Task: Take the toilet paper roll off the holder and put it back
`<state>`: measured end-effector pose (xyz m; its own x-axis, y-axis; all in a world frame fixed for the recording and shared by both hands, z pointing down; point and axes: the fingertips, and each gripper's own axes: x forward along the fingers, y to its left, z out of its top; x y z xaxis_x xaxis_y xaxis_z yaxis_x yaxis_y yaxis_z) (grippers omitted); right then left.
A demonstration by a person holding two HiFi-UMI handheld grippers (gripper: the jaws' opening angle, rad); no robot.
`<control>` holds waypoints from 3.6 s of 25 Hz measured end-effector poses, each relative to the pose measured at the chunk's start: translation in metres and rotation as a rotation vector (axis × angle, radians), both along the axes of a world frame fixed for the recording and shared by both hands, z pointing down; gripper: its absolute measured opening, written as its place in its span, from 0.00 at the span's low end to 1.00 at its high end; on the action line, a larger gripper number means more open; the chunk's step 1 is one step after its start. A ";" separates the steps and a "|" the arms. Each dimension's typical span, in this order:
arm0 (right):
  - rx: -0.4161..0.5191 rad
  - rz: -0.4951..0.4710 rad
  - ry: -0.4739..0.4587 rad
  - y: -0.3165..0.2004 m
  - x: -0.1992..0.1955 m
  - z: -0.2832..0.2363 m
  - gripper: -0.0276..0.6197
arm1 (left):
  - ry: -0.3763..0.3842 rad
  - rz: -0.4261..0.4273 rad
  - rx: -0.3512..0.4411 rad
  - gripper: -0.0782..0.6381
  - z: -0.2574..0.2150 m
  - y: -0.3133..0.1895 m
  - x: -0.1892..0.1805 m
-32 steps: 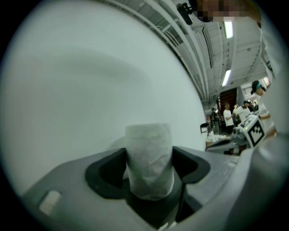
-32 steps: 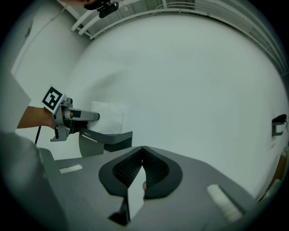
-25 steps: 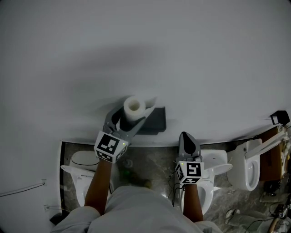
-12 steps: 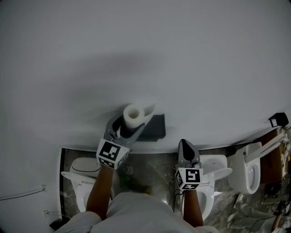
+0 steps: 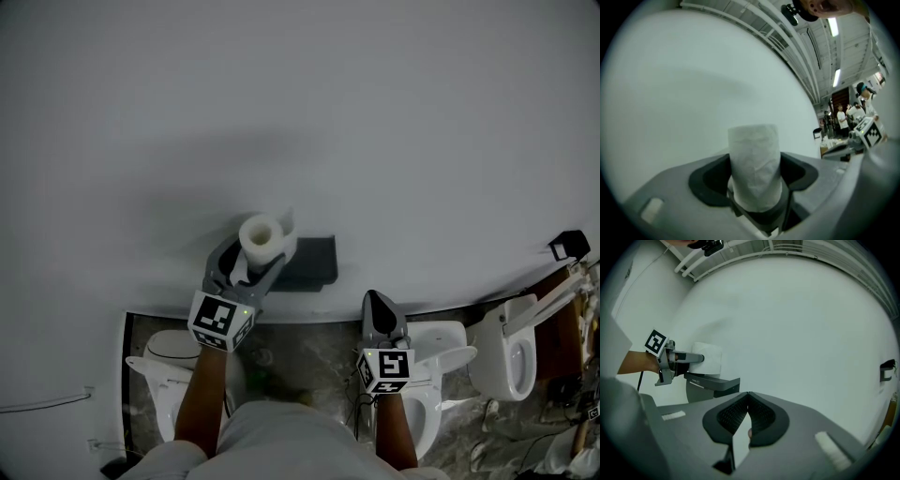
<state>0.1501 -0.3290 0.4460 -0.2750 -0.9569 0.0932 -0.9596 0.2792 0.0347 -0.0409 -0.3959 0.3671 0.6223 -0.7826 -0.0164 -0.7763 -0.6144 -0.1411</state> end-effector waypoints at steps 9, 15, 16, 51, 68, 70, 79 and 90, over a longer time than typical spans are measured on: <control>0.022 0.008 -0.005 0.011 0.004 -0.009 0.05 | 0.031 -0.018 0.037 0.55 -0.023 0.010 -0.003; 0.025 0.007 -0.004 0.019 0.005 -0.011 0.05 | 0.022 -0.019 0.059 0.55 -0.037 0.016 -0.001; 0.023 0.008 -0.005 0.020 0.006 -0.011 0.05 | 0.022 -0.016 0.063 0.55 -0.039 0.017 0.000; 0.062 0.011 -0.005 0.037 0.004 -0.016 0.05 | 0.042 -0.031 0.191 0.55 -0.125 0.029 -0.008; 0.086 0.005 -0.019 0.042 0.000 -0.017 0.05 | 0.052 -0.028 0.237 0.55 -0.148 0.031 -0.008; 0.092 -0.005 -0.015 0.042 -0.003 -0.019 0.05 | 0.053 -0.028 0.235 0.55 -0.146 0.030 -0.009; 0.091 -0.008 -0.006 0.040 -0.006 -0.019 0.05 | 0.053 -0.025 0.204 0.55 -0.129 0.025 -0.008; 0.114 -0.025 -0.012 0.040 -0.011 -0.020 0.05 | 0.043 -0.010 0.150 0.55 -0.098 0.020 -0.004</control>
